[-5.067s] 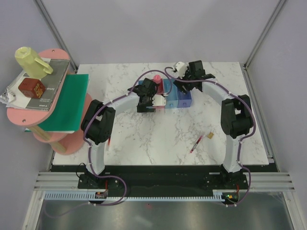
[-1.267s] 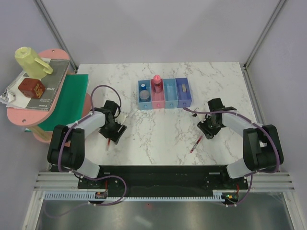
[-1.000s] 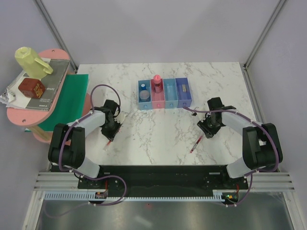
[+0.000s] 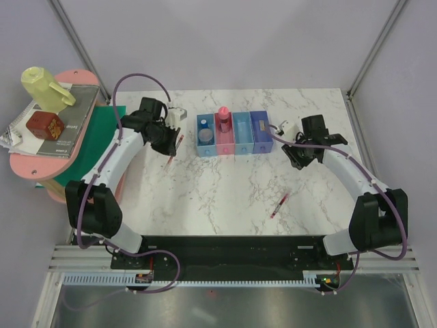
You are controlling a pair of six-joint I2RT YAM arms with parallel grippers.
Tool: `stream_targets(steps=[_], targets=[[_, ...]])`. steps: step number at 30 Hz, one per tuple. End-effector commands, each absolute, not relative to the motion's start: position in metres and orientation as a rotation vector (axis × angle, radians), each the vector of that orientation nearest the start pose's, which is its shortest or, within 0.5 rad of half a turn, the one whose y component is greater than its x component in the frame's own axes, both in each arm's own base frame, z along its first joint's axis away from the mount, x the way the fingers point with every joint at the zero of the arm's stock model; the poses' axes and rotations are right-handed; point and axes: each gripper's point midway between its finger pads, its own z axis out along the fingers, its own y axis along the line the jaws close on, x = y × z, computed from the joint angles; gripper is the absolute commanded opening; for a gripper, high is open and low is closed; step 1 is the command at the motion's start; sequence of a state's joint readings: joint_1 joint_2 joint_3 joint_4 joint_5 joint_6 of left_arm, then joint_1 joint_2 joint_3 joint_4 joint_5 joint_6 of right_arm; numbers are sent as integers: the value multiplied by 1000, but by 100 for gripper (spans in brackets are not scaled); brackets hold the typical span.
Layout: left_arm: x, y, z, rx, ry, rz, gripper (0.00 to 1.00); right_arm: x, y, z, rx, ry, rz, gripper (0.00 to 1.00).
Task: Sort the stationery into containers
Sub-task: Place the pen in the storage box, then place the stationery in the storage box.
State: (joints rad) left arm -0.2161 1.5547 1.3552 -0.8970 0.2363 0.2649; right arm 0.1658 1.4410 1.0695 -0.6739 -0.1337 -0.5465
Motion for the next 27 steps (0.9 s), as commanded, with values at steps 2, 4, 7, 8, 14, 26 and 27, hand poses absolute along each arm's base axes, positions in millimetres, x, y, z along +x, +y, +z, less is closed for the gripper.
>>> stream_targets(steps=[2, 4, 7, 8, 14, 26, 27], targets=[[352, -160, 193, 624, 2449, -621, 2, 364, 78, 139, -810, 2339, 128, 20], [362, -176, 201, 631, 2407, -668, 2, 378, 87, 149, -782, 2312, 154, 20], [373, -202, 209, 658, 2354, -742, 2, 399, 97, 157, -764, 2279, 168, 20], [376, -212, 210, 664, 2336, -794, 2, 405, 100, 154, -764, 2283, 175, 20], [406, -270, 255, 647, 2182, -1008, 2, 448, 123, 164, -740, 2223, 205, 20], [469, -355, 242, 604, 2088, -1186, 2, 519, 155, 145, -666, 2154, 243, 17], [474, -358, 229, 600, 2102, -1187, 2, 523, 157, 135, -664, 2166, 253, 17]])
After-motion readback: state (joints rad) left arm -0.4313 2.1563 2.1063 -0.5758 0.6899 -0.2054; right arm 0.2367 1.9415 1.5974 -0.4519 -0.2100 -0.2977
